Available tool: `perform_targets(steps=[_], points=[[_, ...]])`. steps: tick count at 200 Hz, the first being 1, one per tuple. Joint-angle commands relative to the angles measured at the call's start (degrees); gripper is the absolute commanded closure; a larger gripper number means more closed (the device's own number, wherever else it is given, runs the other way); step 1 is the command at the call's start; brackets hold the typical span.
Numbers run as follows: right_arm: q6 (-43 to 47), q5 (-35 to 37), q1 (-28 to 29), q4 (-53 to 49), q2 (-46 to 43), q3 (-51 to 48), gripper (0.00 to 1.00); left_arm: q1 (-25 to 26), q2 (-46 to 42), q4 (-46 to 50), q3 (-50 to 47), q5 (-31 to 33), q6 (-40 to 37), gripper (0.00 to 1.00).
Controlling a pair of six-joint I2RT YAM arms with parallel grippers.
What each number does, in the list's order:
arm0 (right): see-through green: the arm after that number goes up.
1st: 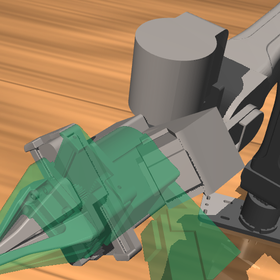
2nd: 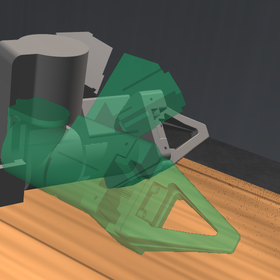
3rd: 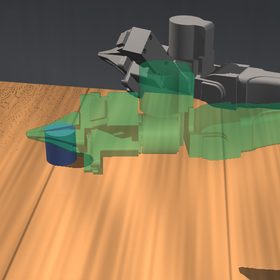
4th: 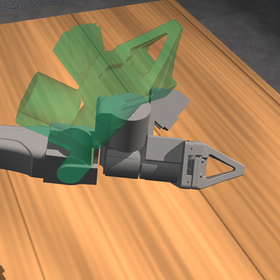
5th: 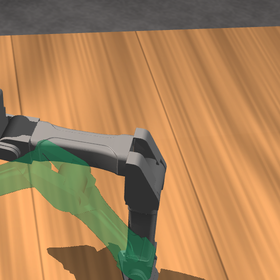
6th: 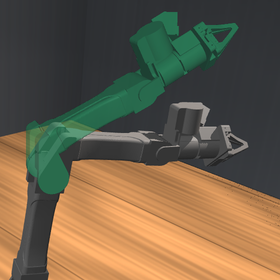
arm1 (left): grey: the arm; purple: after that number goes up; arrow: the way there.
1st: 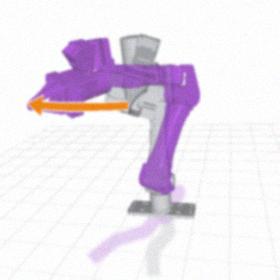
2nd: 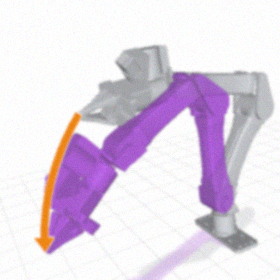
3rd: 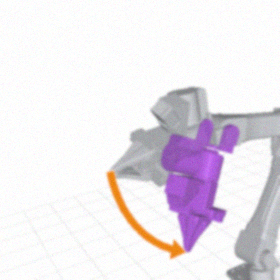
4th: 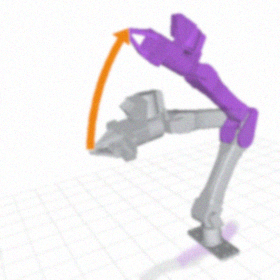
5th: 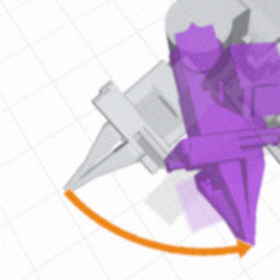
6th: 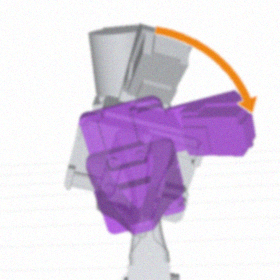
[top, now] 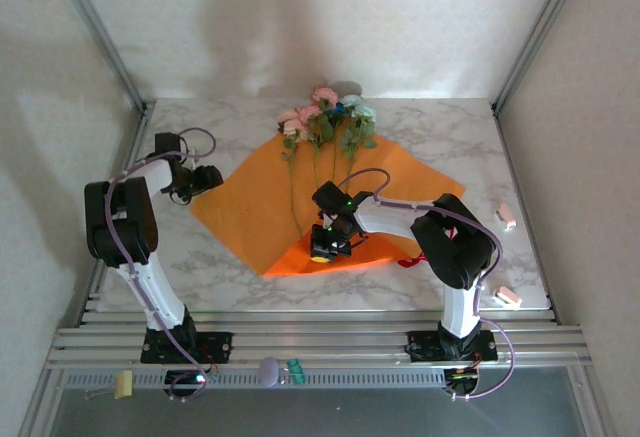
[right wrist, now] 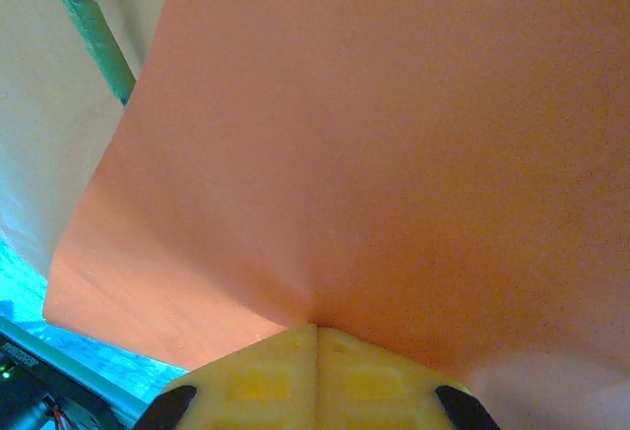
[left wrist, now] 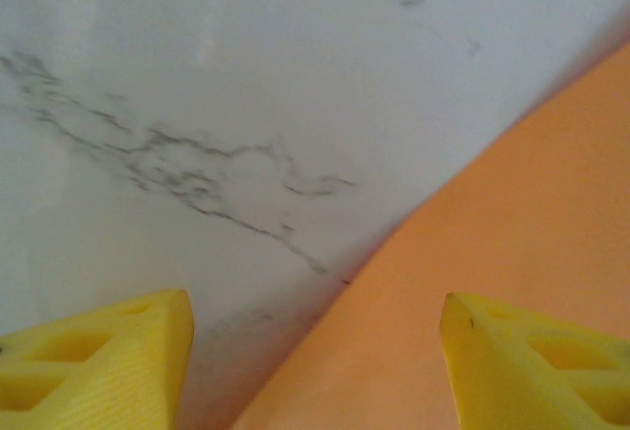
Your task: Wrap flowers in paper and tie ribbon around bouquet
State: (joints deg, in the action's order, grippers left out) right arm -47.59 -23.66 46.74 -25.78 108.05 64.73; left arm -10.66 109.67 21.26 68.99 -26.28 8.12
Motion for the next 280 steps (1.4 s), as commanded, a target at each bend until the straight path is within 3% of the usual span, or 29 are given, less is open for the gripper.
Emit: perform_targets(steps=[1, 65, 149, 212, 280], points=[[-0.9, 0.9, -0.5, -1.6, 1.9, 0.9, 1.0, -0.2, -0.7, 2.9, -0.8, -6.3, -1.9, 0.34], [-0.8, 0.6, -0.7, -1.8, 2.8, 1.9, 1.0, -0.2, -6.9, 4.9, -2.6, -5.9, 4.0, 0.44], [-0.8, 1.0, -1.2, -2.2, 2.8, 1.7, 1.0, 0.6, -7.9, 7.8, -1.2, -7.8, 5.9, 1.0], [-0.5, 1.2, -1.5, -2.4, 2.8, 1.4, 1.0, 3.4, -13.2, 5.1, 0.1, -11.0, 14.9, 1.0], [0.3, 1.6, -1.4, -1.1, 2.7, -0.3, 1.0, 8.1, -18.3, -18.2, -2.3, -17.8, 45.0, 1.0]])
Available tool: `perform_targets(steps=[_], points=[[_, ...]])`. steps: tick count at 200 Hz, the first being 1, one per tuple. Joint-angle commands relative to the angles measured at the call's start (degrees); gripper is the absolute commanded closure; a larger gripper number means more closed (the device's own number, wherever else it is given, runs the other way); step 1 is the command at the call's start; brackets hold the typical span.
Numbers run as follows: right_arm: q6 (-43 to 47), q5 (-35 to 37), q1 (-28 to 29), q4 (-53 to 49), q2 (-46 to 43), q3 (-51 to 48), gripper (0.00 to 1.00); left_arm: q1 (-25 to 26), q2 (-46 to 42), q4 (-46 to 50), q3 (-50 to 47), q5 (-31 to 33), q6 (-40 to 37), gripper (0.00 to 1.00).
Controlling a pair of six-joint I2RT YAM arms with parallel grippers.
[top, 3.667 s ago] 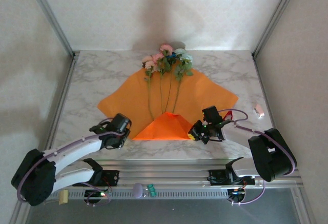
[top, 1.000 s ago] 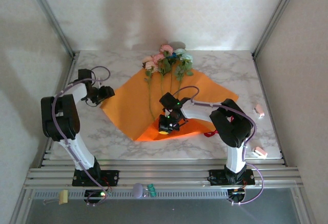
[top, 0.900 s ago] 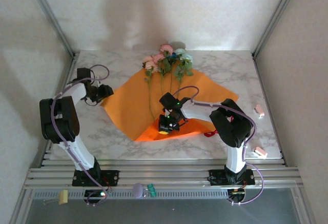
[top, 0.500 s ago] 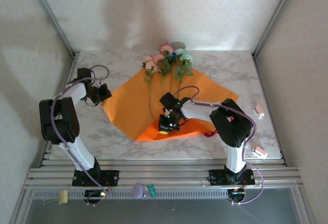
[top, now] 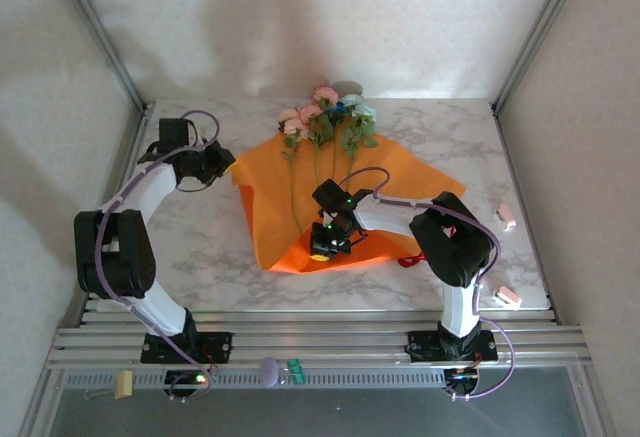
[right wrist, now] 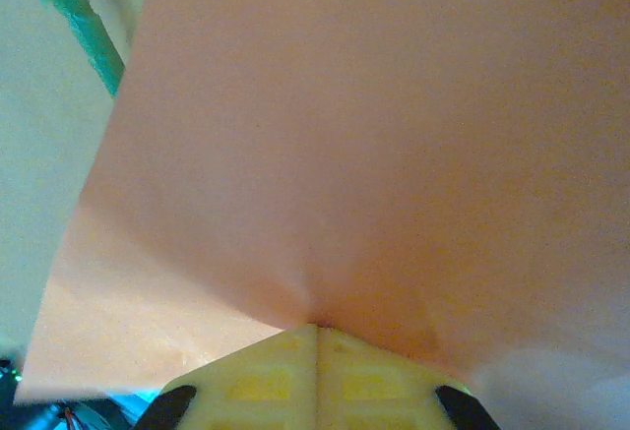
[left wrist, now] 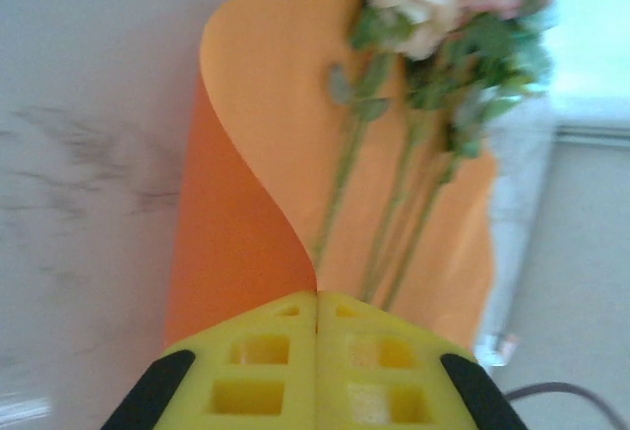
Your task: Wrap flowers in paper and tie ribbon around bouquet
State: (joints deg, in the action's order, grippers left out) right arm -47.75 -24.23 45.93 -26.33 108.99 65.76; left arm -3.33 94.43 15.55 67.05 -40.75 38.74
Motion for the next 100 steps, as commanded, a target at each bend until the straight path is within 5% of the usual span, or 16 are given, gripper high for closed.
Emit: perform_targets(steps=[1, 31, 100], points=[[0.5, 2.2, -0.6, -0.6, 1.7, -1.4, 1.0, 0.9, -3.0, -12.9, -0.4, -3.3, 14.7, 1.0], [2.8, 3.5, -0.3, -1.1, 0.6, -1.1, 1.0, 1.7, -3.4, -17.7, -1.1, -4.0, 19.8, 1.0], [5.0, 4.0, 2.6, -2.9, -6.6, -1.7, 1.0, 2.2, -4.6, -13.8, -2.5, -4.5, 16.1, 1.0]])
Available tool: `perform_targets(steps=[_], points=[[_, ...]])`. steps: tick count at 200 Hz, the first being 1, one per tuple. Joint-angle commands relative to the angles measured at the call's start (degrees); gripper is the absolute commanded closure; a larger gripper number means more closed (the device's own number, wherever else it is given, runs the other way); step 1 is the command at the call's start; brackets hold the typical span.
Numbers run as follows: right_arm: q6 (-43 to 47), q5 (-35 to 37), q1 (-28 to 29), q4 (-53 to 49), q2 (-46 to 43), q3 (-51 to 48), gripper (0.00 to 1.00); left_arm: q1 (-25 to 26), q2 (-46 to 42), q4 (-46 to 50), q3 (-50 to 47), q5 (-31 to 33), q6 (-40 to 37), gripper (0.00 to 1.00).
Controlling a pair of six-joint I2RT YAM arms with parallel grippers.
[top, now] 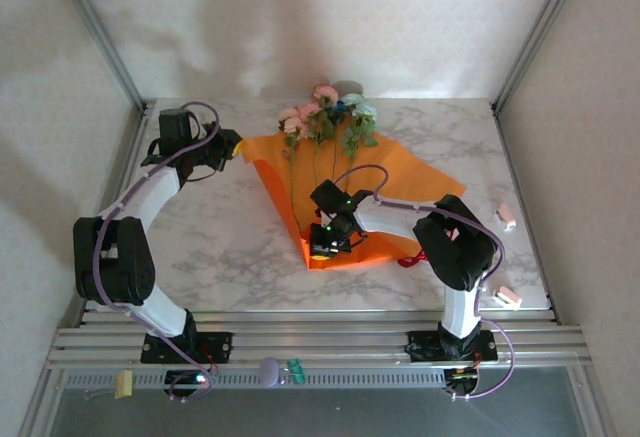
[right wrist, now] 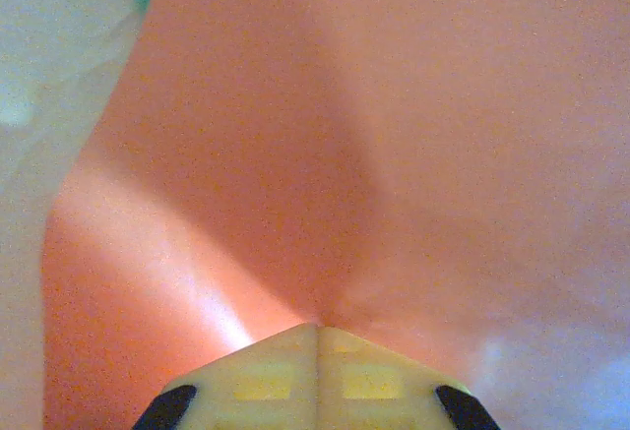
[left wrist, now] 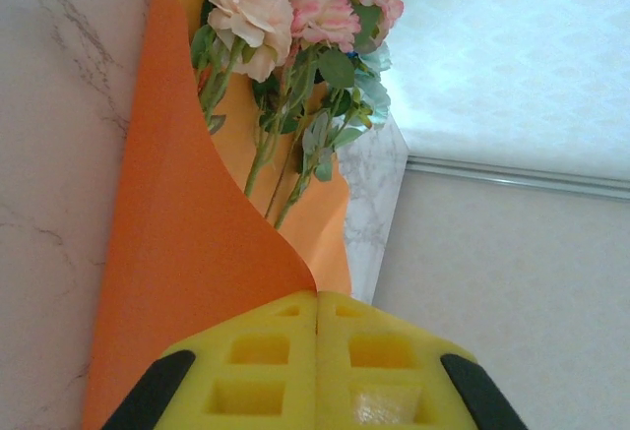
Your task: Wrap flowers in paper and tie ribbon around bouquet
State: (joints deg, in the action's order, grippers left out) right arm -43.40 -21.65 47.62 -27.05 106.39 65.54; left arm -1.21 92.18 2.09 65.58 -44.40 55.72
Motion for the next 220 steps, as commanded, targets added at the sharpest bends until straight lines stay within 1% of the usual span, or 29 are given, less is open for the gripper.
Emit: perform_targets(steps=[1, 17, 39, 83, 123, 141, 160, 177, 193, 220], points=[[0.6, 1.4, 1.0, -2.2, -4.1, -1.6, 1.0, 0.1, -2.4, -0.2, -1.1, -0.9, -1.0, 1.0], [-0.1, 1.4, 1.0, -2.0, -6.1, -2.7, 1.0, 0.1, -2.7, 1.5, -1.4, -0.6, -2.5, 1.0], [-1.0, -0.7, 1.4, -0.6, -6.4, -3.7, 1.0, 0.0, -3.3, 1.8, -2.5, -0.5, -3.0, 1.0], [-3.0, -3.9, 2.7, 4.1, -0.6, -2.9, 1.0, 0.1, -3.1, 1.3, -1.3, -0.4, -1.9, 1.0], [-3.7, -4.4, 3.4, 4.8, 3.5, -0.5, 1.0, 0.4, -3.1, 1.0, -0.8, -0.9, -1.2, 1.0], [-4.1, -3.6, 3.4, 4.5, 4.7, -1.6, 1.0, 0.7, -3.6, -0.6, -1.1, -1.5, 0.4, 1.0], [-4.5, -3.3, 3.4, 4.6, 5.8, -3.4, 1.0, 1.2, -4.2, -4.9, -1.0, -2.7, 4.1, 1.0], [-4.7, -3.8, 3.3, 5.7, 6.2, -5.5, 1.0, 2.7, -4.1, -8.9, 0.0, -3.6, 7.8, 1.0], [-4.8, -4.3, 3.3, 7.1, 6.4, -7.0, 1.0, 5.1, -2.7, -10.6, 1.8, -4.0, 9.8, 1.0], [-5.0, -4.6, 2.9, 9.5, 6.0, -8.8, 1.0, 10.6, 1.0, -14.4, 3.9, -4.1, 12.8, 1.0]])
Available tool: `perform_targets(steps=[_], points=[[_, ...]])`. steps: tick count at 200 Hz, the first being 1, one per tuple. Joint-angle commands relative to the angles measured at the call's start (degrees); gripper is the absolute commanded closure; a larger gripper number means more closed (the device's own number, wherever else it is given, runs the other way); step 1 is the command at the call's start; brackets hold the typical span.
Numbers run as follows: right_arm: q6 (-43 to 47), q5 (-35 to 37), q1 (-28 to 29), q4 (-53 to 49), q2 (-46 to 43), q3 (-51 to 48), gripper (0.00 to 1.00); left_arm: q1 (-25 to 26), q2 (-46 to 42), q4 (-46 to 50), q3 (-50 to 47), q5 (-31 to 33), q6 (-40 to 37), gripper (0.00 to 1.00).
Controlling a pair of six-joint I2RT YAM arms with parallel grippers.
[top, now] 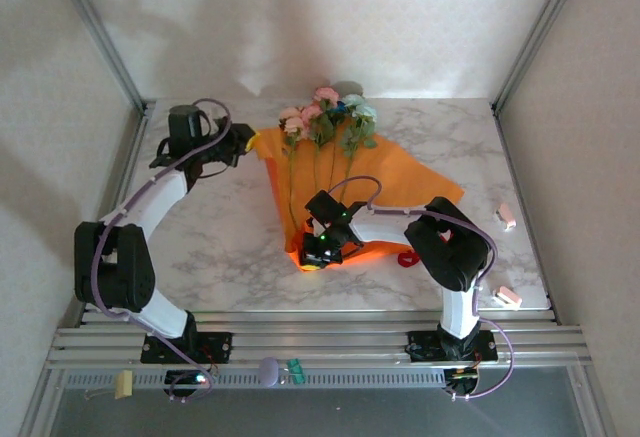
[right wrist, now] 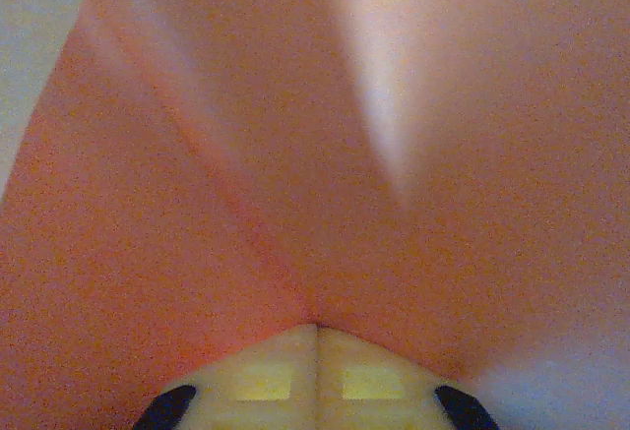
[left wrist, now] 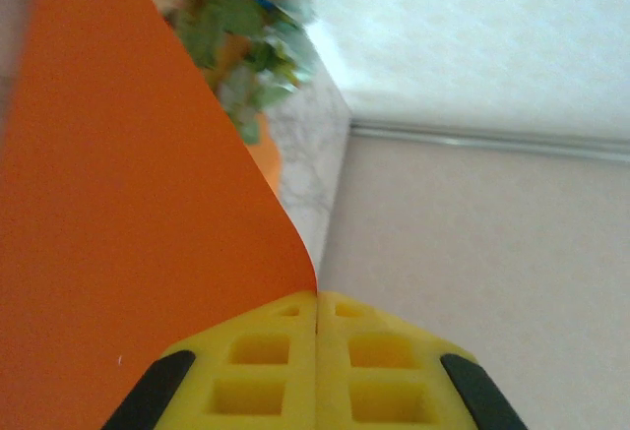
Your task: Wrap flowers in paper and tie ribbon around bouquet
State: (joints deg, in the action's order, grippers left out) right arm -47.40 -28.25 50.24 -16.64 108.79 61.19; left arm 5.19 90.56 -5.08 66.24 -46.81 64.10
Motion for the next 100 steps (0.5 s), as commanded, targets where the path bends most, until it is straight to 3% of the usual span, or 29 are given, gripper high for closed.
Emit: perform_targets(steps=[1, 45, 100], points=[[-1.0, 2.0, 0.2, -0.8, 3.6, -4.5, 1.0, 4.4, 2.8, -7.4, 3.2, -1.7, 4.5, 1.0], [-0.8, 1.0, -0.9, 3.9, -0.1, -7.2, 0.97, 11.7, 10.0, -12.8, 5.6, 0.3, 7.3, 1.0], [-2.2, 3.3, -3.5, 1.4, -11.8, -9.6, 0.84, 14.9, 18.4, -14.3, 9.8, 2.1, 7.0, 1.0]])
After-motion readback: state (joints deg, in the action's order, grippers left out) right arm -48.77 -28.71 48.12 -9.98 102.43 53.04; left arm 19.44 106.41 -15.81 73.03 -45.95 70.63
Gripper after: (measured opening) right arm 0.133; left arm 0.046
